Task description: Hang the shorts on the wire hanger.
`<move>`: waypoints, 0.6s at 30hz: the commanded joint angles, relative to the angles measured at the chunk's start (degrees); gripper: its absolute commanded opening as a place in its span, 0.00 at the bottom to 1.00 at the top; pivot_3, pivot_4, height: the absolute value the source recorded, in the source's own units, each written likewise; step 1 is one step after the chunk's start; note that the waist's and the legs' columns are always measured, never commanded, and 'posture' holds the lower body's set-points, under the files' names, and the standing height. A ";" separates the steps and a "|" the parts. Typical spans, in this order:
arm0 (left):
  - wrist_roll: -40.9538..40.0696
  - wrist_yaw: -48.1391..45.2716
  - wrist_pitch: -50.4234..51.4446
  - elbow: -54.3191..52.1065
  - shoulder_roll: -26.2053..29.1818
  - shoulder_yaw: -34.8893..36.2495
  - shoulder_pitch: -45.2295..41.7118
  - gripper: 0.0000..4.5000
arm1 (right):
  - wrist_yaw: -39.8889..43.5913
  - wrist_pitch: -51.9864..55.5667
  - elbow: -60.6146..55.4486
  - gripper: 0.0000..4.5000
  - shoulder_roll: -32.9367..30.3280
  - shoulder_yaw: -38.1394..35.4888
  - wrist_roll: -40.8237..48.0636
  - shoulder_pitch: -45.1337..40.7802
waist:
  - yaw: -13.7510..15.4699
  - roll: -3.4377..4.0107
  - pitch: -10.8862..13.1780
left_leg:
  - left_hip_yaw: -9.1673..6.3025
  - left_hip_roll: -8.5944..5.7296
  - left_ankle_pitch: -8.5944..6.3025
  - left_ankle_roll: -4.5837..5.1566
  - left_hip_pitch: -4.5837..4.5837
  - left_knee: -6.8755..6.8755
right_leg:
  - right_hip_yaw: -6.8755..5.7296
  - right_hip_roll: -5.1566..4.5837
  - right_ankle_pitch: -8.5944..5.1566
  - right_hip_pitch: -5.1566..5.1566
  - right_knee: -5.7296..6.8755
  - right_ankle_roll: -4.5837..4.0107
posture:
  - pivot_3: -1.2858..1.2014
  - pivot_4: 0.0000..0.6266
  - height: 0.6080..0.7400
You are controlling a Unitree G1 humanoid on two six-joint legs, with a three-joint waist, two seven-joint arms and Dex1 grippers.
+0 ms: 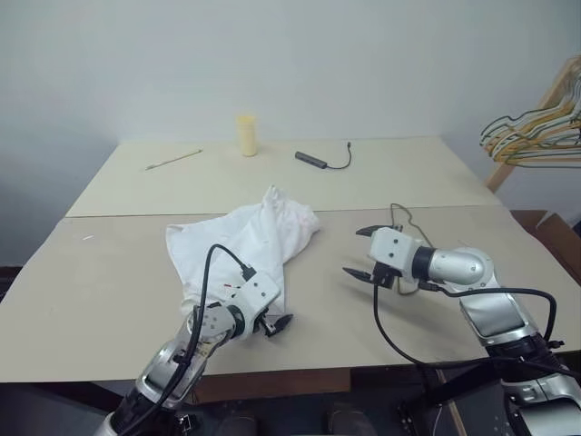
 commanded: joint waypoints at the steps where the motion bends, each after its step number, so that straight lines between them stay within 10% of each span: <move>1: 1.99 0.90 4.07 0.07 0.71 -0.85 -0.94 0.73 | -0.79 -0.17 -1.74 1.00 -0.55 -1.38 -0.79 -0.87 | -0.14 0.00 -0.01 | 0.00 0.00 0.00 0.00 0.01 0.00 | 0.00 0.00 -0.06 0.02 0.00 0.09 | 0.49 0.00 1.00; 11: 1.20 1.18 7.13 -3.12 3.96 3.32 0.27 0.01 | -0.57 -0.73 -0.52 1.00 0.27 -0.99 -1.35 -1.63 | -0.89 0.01 -0.02 | -0.01 0.01 0.00 0.00 0.03 -0.01 | 0.07 0.02 -0.03 -0.02 0.03 0.04 | 0.50 0.00 1.00; 18: -8.76 -5.35 -2.24 -14.65 6.38 19.25 7.64 0.01 | -0.93 -0.78 -0.05 1.00 0.87 -1.19 -1.42 -1.88 | -1.13 -0.01 0.00 | -0.03 0.01 0.00 0.00 -0.05 -0.04 | 0.11 -0.01 0.01 -0.13 0.03 -0.03 | 0.50 0.00 1.00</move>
